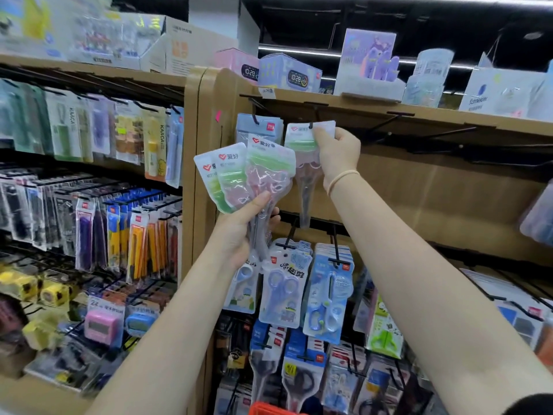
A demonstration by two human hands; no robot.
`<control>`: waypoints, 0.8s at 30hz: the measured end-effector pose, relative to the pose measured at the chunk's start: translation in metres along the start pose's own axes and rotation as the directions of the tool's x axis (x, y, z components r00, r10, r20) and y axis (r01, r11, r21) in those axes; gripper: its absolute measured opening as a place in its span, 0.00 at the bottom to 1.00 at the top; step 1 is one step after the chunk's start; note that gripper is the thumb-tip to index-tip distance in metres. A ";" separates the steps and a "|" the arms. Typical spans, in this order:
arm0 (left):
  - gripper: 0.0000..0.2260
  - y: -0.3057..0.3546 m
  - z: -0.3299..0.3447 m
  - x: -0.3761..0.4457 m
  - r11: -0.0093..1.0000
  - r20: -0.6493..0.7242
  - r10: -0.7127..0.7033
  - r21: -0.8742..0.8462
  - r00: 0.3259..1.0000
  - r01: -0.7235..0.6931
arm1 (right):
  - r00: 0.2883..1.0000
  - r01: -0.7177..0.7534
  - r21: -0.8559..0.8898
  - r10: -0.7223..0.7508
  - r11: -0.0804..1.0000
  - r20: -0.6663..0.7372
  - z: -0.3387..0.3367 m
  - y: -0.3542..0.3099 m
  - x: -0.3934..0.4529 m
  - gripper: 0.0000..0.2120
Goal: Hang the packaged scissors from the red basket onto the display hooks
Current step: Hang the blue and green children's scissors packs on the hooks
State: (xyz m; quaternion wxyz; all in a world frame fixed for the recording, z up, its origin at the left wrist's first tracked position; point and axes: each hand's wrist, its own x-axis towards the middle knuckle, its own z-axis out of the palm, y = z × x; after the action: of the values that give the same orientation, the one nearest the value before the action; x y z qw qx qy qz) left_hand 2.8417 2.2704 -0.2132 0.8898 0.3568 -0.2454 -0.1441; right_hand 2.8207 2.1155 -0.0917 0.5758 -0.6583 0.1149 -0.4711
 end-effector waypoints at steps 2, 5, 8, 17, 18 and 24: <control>0.19 -0.001 0.000 0.002 1.000 0.012 0.016 -0.012 1.000 -0.016 | 1.000 -0.014 -0.039 0.014 0.999 0.008 -0.003 0.005 0.000 0.09; 0.18 -0.005 0.002 0.006 0.999 0.036 0.030 -0.016 0.999 -0.029 | 0.999 0.001 -0.097 -0.005 0.995 -0.041 -0.014 0.016 -0.004 0.08; 0.18 -0.010 0.008 0.009 1.000 0.017 0.019 -0.025 1.000 -0.019 | 0.994 0.010 -0.118 -0.022 0.993 -0.104 -0.027 0.029 -0.014 0.10; 0.19 -0.027 0.022 0.009 0.982 -0.065 -0.024 0.188 0.998 0.036 | 0.959 -0.042 0.022 0.034 0.999 0.283 -0.034 0.036 -0.035 0.10; 0.18 -0.026 0.021 0.008 0.976 -0.074 -0.027 0.214 0.997 0.042 | 0.962 -0.057 0.061 0.039 0.996 0.270 -0.035 0.032 -0.031 0.06; 0.17 -0.008 0.018 0.006 0.944 -0.217 -0.082 0.296 0.973 0.146 | 0.974 -0.076 0.071 0.059 0.995 0.220 -0.032 0.010 -0.012 0.03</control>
State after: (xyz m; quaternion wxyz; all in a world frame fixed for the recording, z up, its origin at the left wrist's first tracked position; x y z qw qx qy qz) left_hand 2.8361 2.2521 -0.2053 0.8330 0.5185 -0.1525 -0.1184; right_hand 2.7944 2.0999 -0.1098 0.6259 -0.6784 0.0550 -0.3807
